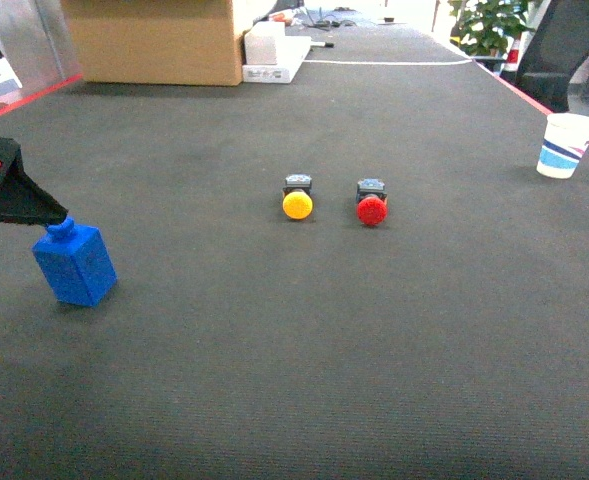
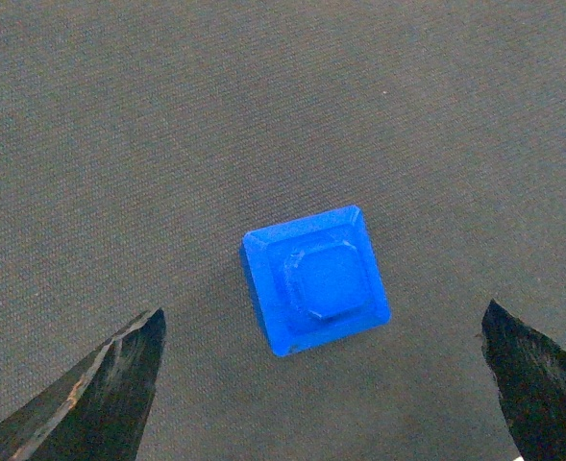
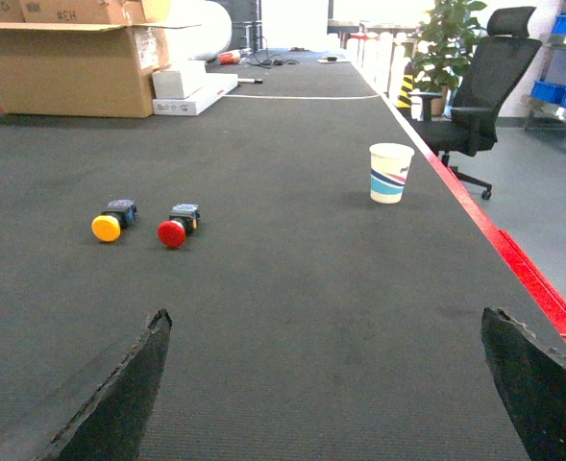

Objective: Pick blue part to blue bin on bottom shelf

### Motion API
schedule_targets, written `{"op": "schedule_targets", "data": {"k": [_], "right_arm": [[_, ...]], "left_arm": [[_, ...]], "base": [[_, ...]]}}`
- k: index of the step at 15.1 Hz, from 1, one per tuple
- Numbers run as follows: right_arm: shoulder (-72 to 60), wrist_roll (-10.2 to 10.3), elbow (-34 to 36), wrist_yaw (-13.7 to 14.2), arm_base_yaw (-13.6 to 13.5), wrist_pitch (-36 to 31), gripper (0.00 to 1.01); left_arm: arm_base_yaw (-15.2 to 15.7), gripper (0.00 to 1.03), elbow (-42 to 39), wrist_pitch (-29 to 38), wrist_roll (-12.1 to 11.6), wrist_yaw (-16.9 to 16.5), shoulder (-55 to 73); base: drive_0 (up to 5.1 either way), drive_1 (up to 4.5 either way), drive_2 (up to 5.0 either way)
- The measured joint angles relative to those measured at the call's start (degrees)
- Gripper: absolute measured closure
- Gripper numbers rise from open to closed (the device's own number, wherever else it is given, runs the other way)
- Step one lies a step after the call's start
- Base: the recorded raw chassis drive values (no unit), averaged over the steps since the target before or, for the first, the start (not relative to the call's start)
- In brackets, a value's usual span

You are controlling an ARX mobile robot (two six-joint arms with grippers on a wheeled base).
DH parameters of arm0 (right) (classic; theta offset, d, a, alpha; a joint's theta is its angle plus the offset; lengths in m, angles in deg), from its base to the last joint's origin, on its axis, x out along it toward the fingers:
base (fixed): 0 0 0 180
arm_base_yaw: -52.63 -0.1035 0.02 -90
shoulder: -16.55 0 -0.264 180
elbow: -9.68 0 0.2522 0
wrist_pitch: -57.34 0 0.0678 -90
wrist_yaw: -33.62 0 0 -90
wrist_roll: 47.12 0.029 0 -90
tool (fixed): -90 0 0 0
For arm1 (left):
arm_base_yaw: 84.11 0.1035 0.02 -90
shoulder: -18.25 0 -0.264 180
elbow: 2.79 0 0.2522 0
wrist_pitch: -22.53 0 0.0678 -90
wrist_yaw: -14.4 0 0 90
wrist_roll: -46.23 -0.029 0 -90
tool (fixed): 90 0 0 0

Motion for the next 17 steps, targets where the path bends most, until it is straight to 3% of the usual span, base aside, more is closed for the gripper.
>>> {"op": "schedule_targets", "data": {"k": [8,17], "right_arm": [[0.0,0.0,0.0,0.0,0.0,0.0,0.03],[0.0,0.0,0.0,0.0,0.0,0.0,0.03]], "left_arm": [[-4.0,0.05,1.1,0.4,-1.9,3.6,4.3],[-4.1,0.05,1.3,2.8,-2.0,6.6,8.1]], "base": [[0.0,0.00,0.0],[0.0,0.00,0.0]]}}
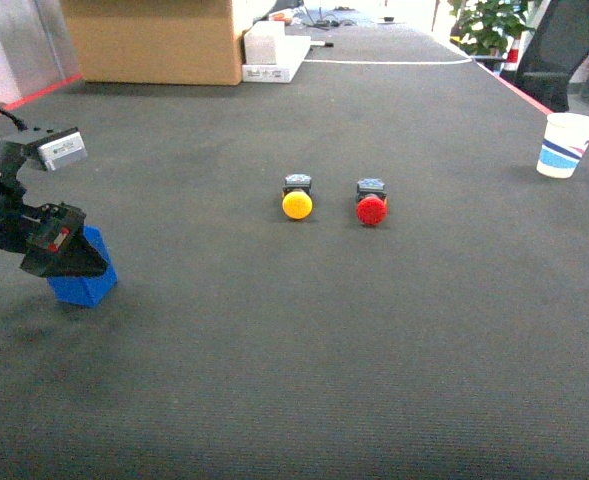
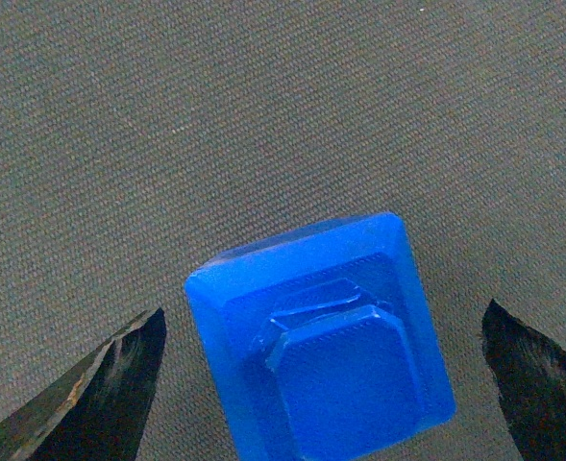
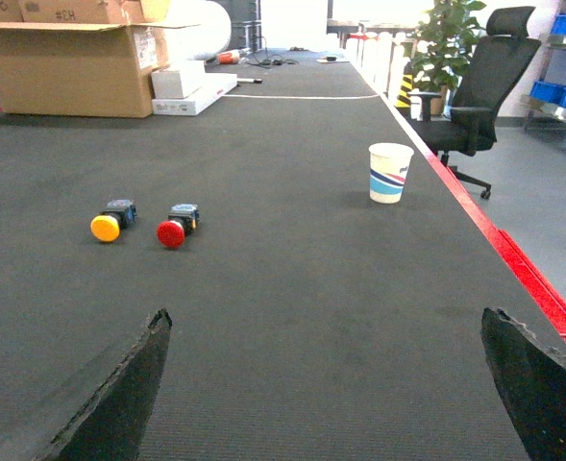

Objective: Pick blue part to blue bin on bottom shelf

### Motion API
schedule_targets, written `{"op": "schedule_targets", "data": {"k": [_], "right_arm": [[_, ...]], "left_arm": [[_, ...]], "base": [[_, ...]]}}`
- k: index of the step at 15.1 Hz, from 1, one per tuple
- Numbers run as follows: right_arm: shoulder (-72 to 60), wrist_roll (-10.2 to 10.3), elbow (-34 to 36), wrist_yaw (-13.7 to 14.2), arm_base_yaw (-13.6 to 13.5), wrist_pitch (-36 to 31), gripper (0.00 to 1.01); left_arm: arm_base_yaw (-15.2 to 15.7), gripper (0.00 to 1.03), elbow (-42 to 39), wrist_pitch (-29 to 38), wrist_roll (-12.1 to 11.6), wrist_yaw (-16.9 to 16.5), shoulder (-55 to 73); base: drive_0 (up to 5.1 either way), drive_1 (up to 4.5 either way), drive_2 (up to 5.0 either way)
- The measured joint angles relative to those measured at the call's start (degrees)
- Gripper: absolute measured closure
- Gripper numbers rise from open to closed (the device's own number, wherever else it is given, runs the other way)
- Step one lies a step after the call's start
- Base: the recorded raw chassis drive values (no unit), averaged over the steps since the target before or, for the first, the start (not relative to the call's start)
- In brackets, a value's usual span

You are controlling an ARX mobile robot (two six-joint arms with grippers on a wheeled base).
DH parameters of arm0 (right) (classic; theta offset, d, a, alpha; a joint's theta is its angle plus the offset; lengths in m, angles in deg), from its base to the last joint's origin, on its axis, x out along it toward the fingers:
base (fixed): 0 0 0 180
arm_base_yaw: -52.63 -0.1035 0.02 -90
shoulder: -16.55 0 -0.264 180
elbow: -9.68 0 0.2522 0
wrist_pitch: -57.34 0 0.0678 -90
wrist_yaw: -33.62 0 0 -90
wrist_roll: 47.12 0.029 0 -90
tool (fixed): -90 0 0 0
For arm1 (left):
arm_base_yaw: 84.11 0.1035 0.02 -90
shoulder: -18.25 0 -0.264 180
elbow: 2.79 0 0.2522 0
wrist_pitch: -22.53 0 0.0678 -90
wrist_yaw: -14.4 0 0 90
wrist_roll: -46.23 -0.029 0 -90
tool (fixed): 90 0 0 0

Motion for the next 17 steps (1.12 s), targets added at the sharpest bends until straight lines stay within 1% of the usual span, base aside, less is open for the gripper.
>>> {"op": "schedule_targets", "data": {"k": [1,2,3,5,6,8,10,11,12,13,14,15,16,17], "right_arm": [[0.0,0.0,0.0,0.0,0.0,0.0,0.03],[0.0,0.0,0.0,0.0,0.0,0.0,0.03],[0.0,0.0,0.0,0.0,0.0,0.0,0.03],[0.0,0.0,0.0,0.0,0.0,0.0,0.03],[0.0,0.0,0.0,0.0,0.0,0.0,0.03],[0.0,0.0,0.0,0.0,0.0,0.0,0.03],[0.0,0.0,0.0,0.0,0.0,0.0,0.03],[0.0,0.0,0.0,0.0,0.0,0.0,0.03],[0.0,0.0,0.0,0.0,0.0,0.0,0.03],[0.0,0.0,0.0,0.0,0.0,0.0,0.03],[0.0,0.0,0.0,0.0,0.0,0.0,0.03],[0.0,0.0,0.0,0.0,0.0,0.0,0.03],[0.0,0.0,0.0,0.0,0.0,0.0,0.03],[0.0,0.0,0.0,0.0,0.0,0.0,0.03]], "left_arm": [[0.0,0.08,0.0,0.5,-0.2,0.0,0.0],[-0.1,0.21,-0.1,0.7,-0.6,0.0,0.0],[-0.2,0.32,-0.3,1.3,-1.1,0.0,0.0],[-0.3,0.53,-0.4,1.8,-1.4,0.3,0.0],[-0.3,0.57,-0.4,1.9,-1.4,0.3,0.0],[0.1,0.57,-0.5,4.2,-1.3,1.4,0.0],[1.2,0.57,0.3,8.4,0.9,1.3,-0.7],[2.4,0.57,-0.1,12.2,1.2,3.3,-3.6],[3.5,0.57,-1.0,15.0,1.4,3.4,-7.6],[4.1,0.57,-2.6,17.9,1.5,4.4,-11.6],[4.8,0.57,-5.0,20.9,2.1,4.2,-16.2],[4.9,0.57,-8.1,24.5,3.4,4.1,-20.2],[5.3,0.57,-14.4,32.2,6.6,4.1,-25.6],[5.5,0.57,-18.0,35.4,9.6,4.4,-28.5]], "base": [[0.0,0.00,0.0],[0.0,0.00,0.0],[0.0,0.00,0.0],[0.0,0.00,0.0],[0.0,0.00,0.0],[0.0,0.00,0.0],[0.0,0.00,0.0],[0.0,0.00,0.0],[0.0,0.00,0.0],[0.0,0.00,0.0],[0.0,0.00,0.0],[0.0,0.00,0.0],[0.0,0.00,0.0],[0.0,0.00,0.0]]}}
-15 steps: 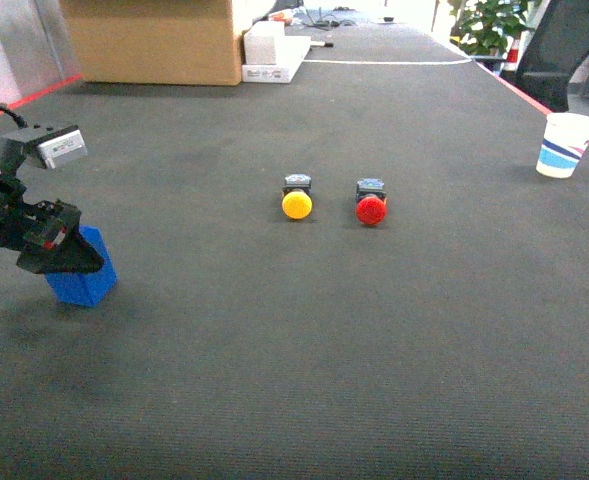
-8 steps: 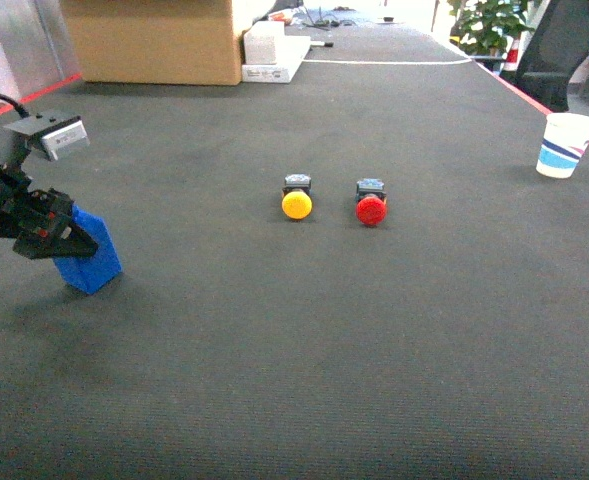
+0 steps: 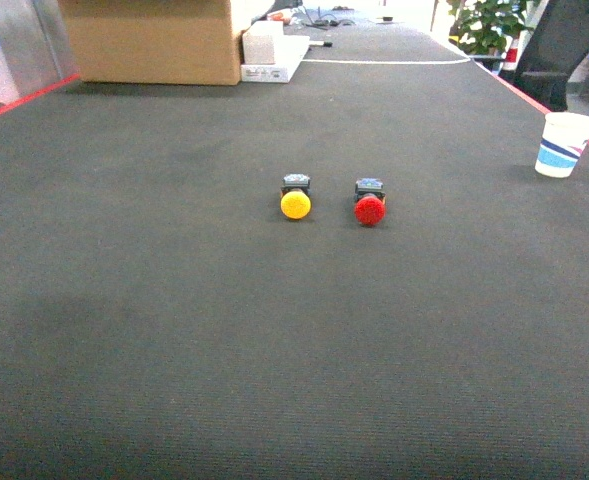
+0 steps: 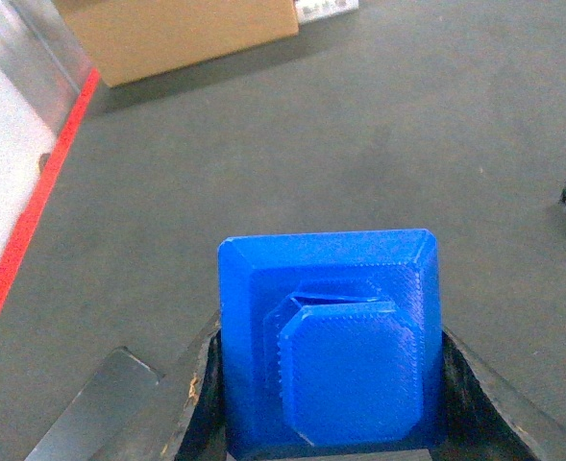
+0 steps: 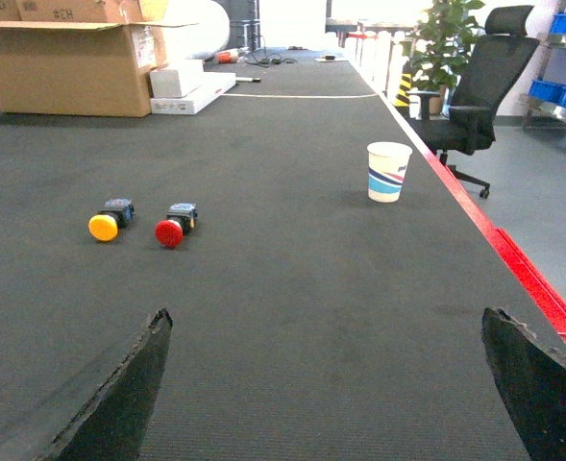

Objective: Pick blue part to blue bin on bottom shelf

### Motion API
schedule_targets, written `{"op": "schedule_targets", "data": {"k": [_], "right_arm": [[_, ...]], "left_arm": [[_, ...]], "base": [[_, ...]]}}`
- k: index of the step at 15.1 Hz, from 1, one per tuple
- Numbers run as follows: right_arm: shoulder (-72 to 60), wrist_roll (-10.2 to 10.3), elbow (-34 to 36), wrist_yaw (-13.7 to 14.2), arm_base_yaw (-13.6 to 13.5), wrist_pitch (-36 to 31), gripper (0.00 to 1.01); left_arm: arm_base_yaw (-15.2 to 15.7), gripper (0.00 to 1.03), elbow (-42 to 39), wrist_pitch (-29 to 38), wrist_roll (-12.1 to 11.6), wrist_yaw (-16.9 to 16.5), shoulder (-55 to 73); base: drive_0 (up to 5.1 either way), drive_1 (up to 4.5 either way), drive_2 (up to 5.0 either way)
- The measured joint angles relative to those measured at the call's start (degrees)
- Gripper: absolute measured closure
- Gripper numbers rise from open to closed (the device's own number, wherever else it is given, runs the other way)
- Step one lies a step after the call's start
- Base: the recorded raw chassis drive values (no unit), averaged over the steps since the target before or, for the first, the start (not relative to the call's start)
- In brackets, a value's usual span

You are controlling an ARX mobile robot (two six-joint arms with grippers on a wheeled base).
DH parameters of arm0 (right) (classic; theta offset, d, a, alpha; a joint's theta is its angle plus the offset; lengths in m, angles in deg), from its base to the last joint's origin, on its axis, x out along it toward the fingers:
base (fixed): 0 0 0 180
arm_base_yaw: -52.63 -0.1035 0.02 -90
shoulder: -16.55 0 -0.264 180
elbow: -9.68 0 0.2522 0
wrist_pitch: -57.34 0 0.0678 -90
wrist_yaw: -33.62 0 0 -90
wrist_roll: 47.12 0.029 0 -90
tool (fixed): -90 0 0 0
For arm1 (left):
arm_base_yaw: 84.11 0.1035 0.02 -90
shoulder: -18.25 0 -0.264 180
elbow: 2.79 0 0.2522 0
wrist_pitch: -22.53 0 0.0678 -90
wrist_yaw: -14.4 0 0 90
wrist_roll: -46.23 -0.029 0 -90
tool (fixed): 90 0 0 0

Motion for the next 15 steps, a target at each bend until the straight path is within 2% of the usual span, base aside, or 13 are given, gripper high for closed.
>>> {"op": "schedule_targets", "data": {"k": [1,2,4,5,6,8,12,14,15], "right_arm": [[0.0,0.0,0.0,0.0,0.0,0.0,0.03],[0.0,0.0,0.0,0.0,0.0,0.0,0.03],[0.0,0.0,0.0,0.0,0.0,0.0,0.03],[0.0,0.0,0.0,0.0,0.0,0.0,0.03],[0.0,0.0,0.0,0.0,0.0,0.0,0.03],[0.0,0.0,0.0,0.0,0.0,0.0,0.03],[0.0,0.0,0.0,0.0,0.0,0.0,0.03],[0.0,0.0,0.0,0.0,0.0,0.0,0.03],[0.0,0.0,0.0,0.0,0.0,0.0,0.03]], "left_arm": [[0.2,0.57,-4.5,3.4,3.3,0.3,-4.8],[-0.2,0.57,-8.7,9.2,5.9,2.4,-10.3],[-2.7,0.57,-18.4,20.7,8.2,7.2,-20.0],[-3.8,0.57,-24.1,24.6,10.3,9.3,-23.0],[-4.1,0.57,-30.1,25.5,12.7,13.0,-25.4],[-5.0,0.57,-35.2,27.6,15.0,16.7,-28.2],[-6.3,0.57,-41.2,34.2,19.4,21.1,-31.0],[-6.9,0.57,-43.6,39.4,20.1,22.6,-31.3],[-7.0,0.57,-43.6,39.6,20.1,22.8,-31.7]], "base": [[0.0,0.00,0.0],[0.0,0.00,0.0],[0.0,0.00,0.0],[0.0,0.00,0.0],[0.0,0.00,0.0],[0.0,0.00,0.0],[0.0,0.00,0.0],[0.0,0.00,0.0],[0.0,0.00,0.0]]}}
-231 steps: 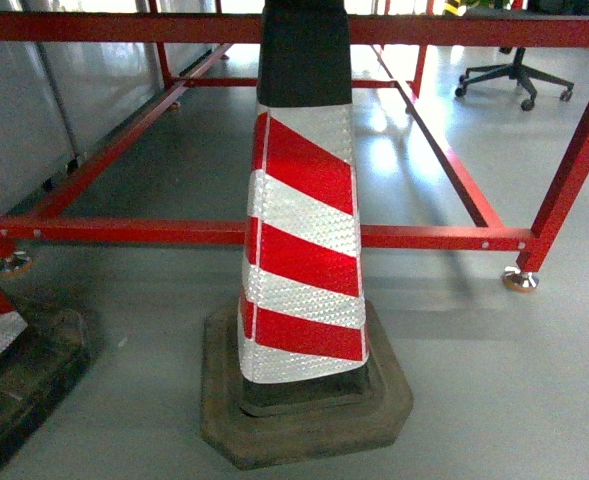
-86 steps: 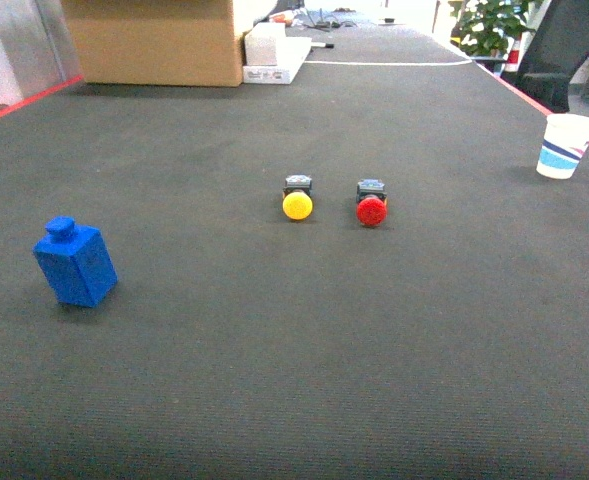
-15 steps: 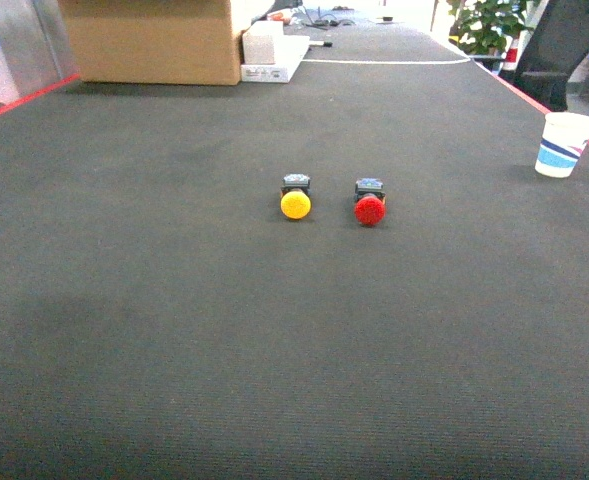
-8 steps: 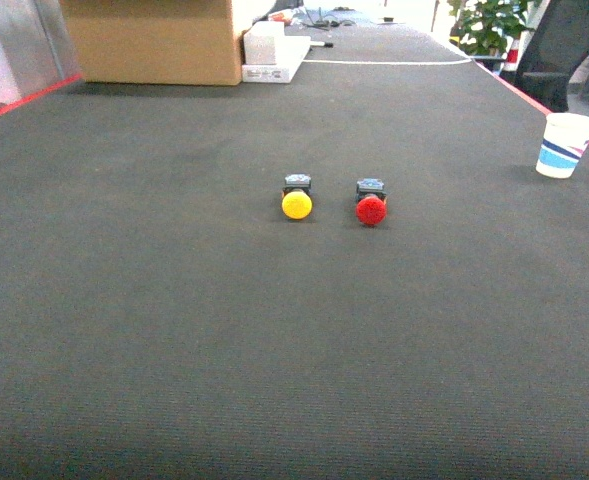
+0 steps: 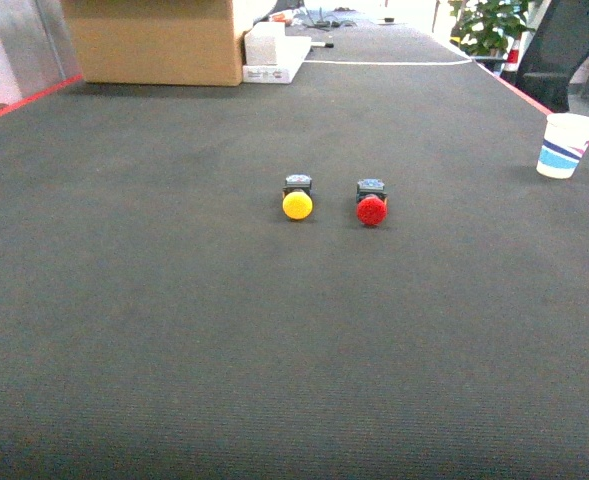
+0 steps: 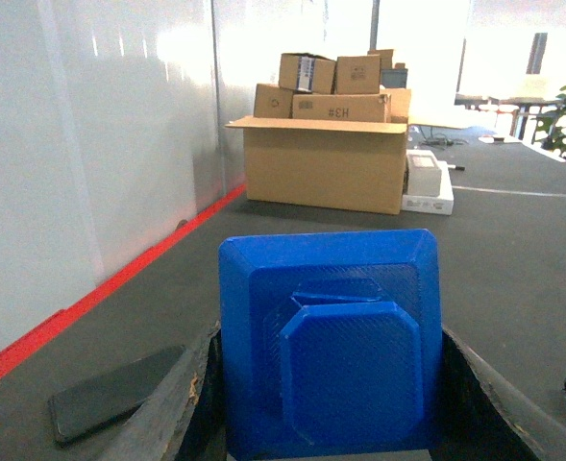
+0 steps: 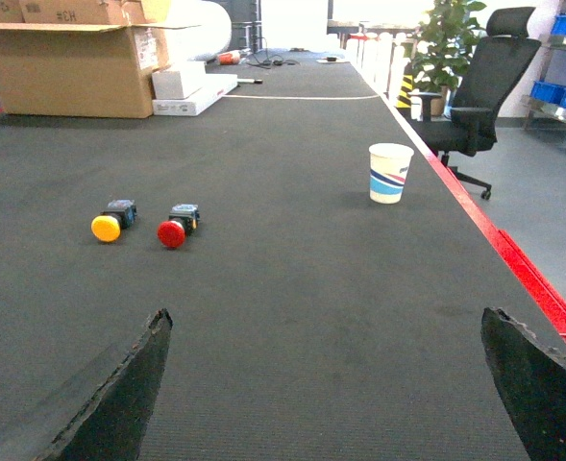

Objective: Pick blue part to blue bin on bottom shelf

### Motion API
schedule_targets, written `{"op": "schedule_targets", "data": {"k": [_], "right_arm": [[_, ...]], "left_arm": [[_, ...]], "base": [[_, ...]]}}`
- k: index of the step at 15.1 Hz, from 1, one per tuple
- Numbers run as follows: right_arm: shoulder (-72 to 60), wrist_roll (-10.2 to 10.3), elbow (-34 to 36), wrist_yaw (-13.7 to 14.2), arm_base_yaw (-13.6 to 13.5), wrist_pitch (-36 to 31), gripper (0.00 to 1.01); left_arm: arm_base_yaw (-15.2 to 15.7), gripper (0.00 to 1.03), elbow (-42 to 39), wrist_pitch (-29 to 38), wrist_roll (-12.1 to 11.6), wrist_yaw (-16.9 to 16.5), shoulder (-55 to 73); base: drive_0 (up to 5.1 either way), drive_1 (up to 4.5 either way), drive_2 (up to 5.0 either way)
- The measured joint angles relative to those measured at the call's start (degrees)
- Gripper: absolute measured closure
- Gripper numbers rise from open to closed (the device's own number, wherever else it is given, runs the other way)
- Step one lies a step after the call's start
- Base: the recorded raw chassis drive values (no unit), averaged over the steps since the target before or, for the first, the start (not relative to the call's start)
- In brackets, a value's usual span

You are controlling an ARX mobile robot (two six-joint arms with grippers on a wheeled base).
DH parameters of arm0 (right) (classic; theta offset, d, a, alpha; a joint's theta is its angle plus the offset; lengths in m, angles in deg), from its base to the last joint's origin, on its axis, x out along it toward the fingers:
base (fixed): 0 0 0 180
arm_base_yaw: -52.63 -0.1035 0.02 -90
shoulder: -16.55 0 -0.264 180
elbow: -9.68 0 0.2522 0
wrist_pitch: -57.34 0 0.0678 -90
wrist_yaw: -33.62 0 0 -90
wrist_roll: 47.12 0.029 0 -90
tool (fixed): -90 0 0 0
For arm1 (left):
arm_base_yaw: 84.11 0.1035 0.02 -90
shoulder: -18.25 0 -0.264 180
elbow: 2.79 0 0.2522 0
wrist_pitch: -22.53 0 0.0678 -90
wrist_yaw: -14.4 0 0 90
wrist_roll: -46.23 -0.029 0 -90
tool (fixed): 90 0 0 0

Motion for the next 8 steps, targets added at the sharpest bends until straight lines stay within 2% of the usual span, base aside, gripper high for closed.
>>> {"op": "schedule_targets", "data": {"k": [8], "right_arm": [[0.0,0.0,0.0,0.0,0.0,0.0,0.03]], "left_arm": [[0.4,0.57,0.1,1.8,-0.5,0.0,3.5]], "base": [[0.0,0.00,0.0]]}}
